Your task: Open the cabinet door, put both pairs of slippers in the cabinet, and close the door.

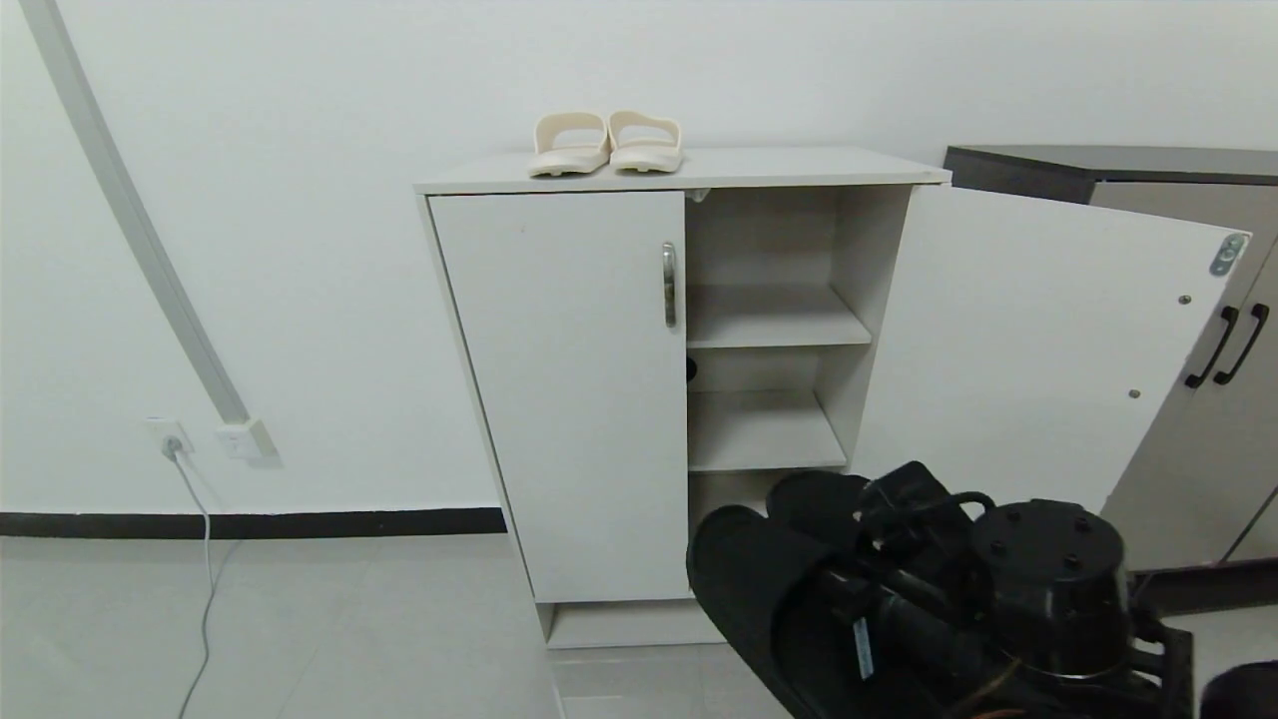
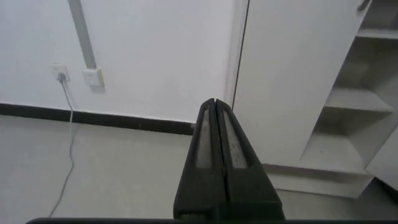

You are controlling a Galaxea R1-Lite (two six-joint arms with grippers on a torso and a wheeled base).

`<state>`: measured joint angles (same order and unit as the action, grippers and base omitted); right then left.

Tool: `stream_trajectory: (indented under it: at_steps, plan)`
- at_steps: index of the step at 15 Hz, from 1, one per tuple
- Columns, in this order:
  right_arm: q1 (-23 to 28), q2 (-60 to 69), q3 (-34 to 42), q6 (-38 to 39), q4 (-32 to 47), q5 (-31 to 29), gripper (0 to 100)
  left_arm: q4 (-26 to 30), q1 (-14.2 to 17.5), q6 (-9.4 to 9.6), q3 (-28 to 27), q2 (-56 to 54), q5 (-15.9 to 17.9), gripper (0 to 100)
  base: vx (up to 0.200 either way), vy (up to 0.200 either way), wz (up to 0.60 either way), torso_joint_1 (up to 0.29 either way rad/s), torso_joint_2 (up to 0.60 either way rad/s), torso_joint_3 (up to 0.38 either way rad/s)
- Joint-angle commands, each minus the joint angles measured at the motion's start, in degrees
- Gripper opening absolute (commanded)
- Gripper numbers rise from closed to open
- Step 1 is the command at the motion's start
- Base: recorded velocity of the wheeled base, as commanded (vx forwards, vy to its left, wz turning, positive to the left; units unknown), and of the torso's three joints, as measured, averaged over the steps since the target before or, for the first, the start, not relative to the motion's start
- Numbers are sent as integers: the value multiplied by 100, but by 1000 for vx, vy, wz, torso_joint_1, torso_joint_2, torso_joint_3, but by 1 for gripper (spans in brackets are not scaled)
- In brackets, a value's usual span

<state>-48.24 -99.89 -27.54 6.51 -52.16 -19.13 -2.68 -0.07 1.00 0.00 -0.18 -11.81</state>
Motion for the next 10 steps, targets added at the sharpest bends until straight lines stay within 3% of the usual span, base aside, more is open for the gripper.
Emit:
stream_trajectory:
  at_steps: [1, 2, 3, 4, 5, 6, 7, 9, 10]
  plan:
    - [7, -883, -674, 325, -4, -645, 0, -22, -1, 419, 0, 18, 30, 0, 0, 0, 0, 0, 0, 0]
    - [7, -1033, -779, 351, -4, -865, 0, -39, -1, 682, 0, 18, 127, 0, 0, 0, 0, 0, 0, 0]
    - [7, -1173, -867, 395, -13, -1058, 0, -57, -1, 735, 0, 18, 496, 0, 0, 0, 0, 0, 0, 0]
    - [43, -1366, -1069, 518, -31, -1260, 0, -48, -1, 498, 0, 27, 847, 0, 0, 0, 0, 0, 0, 0]
    - [43, -1384, -1078, 518, -31, -1269, 0, -48, -10, 463, 0, 27, 847, 0, 0, 0, 0, 0, 0, 0]
    - [139, -1665, -1298, 579, -75, -1392, 0, 40, -1, -135, 0, 27, 540, 0, 0, 0, 0, 0, 0, 0]
    - [139, -1709, -1315, 579, -92, -1392, 0, 40, -1, -144, 0, 27, 408, 0, 0, 0, 0, 0, 0, 0]
    - [148, -1903, -1315, 571, -321, -1401, 0, 268, -1, -74, -9, 27, 1471, 0, 0, 0, 0, 0, 0, 0]
    - [157, -1911, -1333, 588, -417, -1410, 0, 259, -1, 120, 0, 27, 1366, 0, 0, 0, 0, 0, 0, 0]
